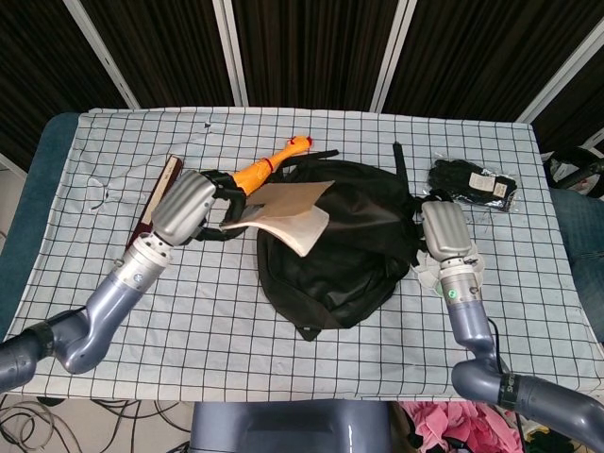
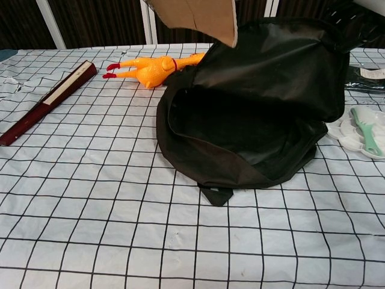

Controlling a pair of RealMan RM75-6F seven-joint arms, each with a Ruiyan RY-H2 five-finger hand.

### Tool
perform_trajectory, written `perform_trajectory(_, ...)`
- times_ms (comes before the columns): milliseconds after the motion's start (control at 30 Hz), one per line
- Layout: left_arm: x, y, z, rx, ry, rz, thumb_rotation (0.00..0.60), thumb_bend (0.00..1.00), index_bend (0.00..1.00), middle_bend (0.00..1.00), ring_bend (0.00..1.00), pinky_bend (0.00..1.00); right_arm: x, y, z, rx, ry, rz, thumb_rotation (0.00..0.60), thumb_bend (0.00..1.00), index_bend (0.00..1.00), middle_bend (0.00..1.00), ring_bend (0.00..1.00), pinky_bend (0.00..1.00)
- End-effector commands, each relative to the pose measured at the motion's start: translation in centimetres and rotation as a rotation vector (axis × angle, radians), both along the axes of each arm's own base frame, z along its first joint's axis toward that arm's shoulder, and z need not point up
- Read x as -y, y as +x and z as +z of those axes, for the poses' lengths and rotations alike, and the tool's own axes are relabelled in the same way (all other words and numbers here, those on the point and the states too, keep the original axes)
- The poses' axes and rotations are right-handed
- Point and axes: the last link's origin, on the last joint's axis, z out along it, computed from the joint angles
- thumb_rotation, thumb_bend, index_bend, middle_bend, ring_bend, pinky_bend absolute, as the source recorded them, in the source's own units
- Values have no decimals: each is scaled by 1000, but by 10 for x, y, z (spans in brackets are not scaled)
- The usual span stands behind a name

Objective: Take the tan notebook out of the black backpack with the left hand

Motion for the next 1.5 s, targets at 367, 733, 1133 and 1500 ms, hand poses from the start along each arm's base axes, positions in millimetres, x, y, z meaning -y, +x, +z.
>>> perform_trajectory(367,-17,-50,54,-127,261,113,600,509,714,748,518,534,-49,7,-17,-47,141,64,600,499,601,463,380,211)
perform_trajectory(733,-42,-74,30,-140,246,164,600,509,714,747,518,534,-99,-18,-4,-324,501,-17,600,278,133,74,96,122)
perform_trajectory(1133,-68,-8,-34,4,165,90,600,509,715,746,516,533,-63,-67,51,-324,275,-227,600,277,131,72,97,122)
perform_trajectory(1500,-35,12,-105,19,-13,-53,600,468,672,706,479,495,-64,-67,61,-288,185,-209,600,277,131,73,97,122)
